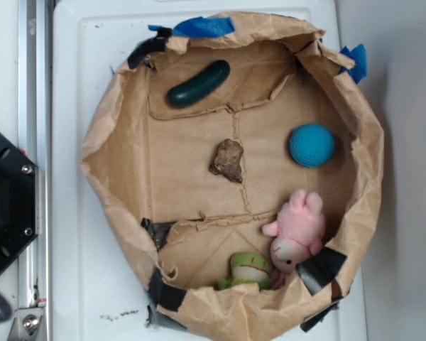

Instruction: Grab the plastic pickle.

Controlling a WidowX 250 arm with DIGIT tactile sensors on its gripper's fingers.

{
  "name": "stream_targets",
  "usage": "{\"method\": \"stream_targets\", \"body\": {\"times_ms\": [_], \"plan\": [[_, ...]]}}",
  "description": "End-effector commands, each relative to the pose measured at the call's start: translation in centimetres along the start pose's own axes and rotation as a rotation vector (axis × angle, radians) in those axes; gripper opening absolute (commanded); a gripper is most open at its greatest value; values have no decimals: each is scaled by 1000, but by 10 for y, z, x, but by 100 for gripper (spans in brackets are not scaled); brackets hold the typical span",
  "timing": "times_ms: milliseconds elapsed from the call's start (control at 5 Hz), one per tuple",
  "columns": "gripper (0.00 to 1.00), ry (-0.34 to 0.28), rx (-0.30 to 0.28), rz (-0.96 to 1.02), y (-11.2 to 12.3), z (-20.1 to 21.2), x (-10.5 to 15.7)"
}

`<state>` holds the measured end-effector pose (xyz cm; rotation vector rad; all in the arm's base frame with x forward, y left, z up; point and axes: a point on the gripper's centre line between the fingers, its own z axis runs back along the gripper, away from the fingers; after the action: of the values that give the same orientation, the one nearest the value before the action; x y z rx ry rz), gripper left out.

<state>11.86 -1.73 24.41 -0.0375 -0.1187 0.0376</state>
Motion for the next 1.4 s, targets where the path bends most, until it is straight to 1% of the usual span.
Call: {"method": "stream_targets", "body": {"times_ms": [0, 200, 400, 600, 800, 1000, 1200], "plan": [[100, 0, 0, 0, 0, 0, 0], [100, -29, 23, 19, -1, -7, 49], [100, -20, 21, 25, 0, -25, 98], [100, -38, 27, 5, -2, -42, 123], [100, -122, 15, 55, 14, -82, 127], [100, -117, -38, 111, 33, -109, 124], [100, -110, -43, 148, 60, -131, 126]]}}
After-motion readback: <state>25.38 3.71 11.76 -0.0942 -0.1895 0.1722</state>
